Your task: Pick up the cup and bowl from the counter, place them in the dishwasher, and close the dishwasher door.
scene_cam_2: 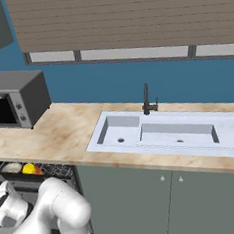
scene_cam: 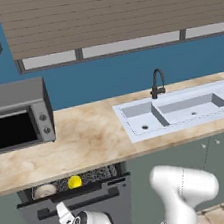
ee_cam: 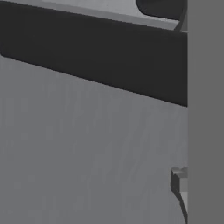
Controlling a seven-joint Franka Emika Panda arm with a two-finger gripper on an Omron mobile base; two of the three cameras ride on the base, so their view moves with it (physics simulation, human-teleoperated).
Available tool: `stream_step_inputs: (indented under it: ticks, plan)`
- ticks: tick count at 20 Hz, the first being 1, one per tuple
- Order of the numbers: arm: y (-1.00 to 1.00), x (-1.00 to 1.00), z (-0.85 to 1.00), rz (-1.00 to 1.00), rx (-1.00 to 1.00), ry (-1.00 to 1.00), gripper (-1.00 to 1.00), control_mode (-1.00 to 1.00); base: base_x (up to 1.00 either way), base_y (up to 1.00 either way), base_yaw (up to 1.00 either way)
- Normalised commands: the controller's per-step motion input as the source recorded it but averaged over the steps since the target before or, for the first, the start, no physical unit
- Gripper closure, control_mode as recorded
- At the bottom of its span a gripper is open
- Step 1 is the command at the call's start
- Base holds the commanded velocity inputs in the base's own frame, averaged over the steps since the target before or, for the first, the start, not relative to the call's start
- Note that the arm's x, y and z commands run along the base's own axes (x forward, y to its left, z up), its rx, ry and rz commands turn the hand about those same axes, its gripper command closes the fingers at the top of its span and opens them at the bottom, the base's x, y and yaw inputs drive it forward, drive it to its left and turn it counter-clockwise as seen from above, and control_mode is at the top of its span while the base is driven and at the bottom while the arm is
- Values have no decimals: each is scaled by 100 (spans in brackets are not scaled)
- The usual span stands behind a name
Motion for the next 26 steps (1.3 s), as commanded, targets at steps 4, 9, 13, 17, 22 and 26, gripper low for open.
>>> stream_step_inputs:
  ticks: [4,9,13,17,22,26]
  plan:
    - [0,71,-47,0,-16,-14,-100,-100,0,0,0]
    - [0,60,-50,0,-16,-15,-100,-100,0,0,0]
    - [0,67,-57,0,-18,-14,-100,-100,0,0,0]
    - [0,74,-54,0,-19,-14,-100,-100,0,0,0]
    - [-7,87,-59,0,-20,-11,-100,-100,0,0,0]
    - [-36,97,-65,0,-20,-10,-100,-100,0,0,0]
